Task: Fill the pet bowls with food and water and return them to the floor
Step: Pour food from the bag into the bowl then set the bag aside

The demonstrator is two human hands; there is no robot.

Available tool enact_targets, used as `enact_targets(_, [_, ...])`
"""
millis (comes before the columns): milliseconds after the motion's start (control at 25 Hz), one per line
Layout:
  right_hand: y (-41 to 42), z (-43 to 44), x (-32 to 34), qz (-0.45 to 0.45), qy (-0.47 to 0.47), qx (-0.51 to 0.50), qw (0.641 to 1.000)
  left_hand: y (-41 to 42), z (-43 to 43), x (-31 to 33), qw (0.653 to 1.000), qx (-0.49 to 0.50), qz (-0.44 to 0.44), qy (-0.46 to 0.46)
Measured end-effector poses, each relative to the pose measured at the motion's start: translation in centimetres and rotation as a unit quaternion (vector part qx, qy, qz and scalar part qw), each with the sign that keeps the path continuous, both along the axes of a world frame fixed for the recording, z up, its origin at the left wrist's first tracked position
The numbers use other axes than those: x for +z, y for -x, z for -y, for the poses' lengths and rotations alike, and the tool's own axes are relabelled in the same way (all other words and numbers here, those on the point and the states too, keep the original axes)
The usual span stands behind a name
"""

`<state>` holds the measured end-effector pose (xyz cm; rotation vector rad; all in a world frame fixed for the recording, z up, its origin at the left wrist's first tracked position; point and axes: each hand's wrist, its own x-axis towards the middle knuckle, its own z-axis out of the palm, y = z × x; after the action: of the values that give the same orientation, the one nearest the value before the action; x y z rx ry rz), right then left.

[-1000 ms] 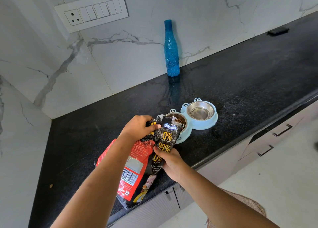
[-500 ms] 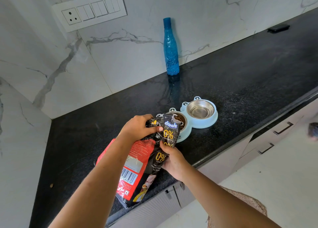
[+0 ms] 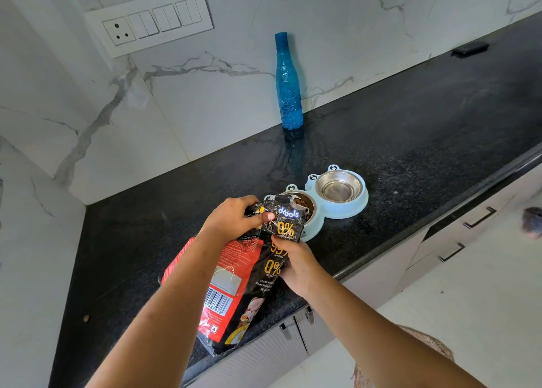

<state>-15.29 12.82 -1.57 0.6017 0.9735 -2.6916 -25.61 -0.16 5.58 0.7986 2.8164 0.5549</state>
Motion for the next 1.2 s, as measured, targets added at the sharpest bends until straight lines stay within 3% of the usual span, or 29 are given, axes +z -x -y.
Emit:
enact_targets(320, [0.2, 0.8, -0.2, 0.000, -0.075, -0.055, 0.996, -0.1, 0.1, 0.1, 1.000, -0.007, -0.021, 0.008])
enact_targets(680, [0.7, 1.1, -0.1, 0.003, 0.001, -0.064, 0.998, -0.1, 0.0, 0.1, 1.000, -0.018, -0.015, 0.009])
enact_targets(960, [1.8, 1.7, -0.9, 0.091, -0.009, -0.088, 0.992, -0.1, 0.2, -0.2, 0.999, -0.040, 0.005, -0.006])
enact_targets(1200, [2.4, 0.4, -0.7, 0.069, 0.025, -0.065, 0.995, 0.2, -0.1, 0.5, 0.984, -0.015, 0.153, -0.086])
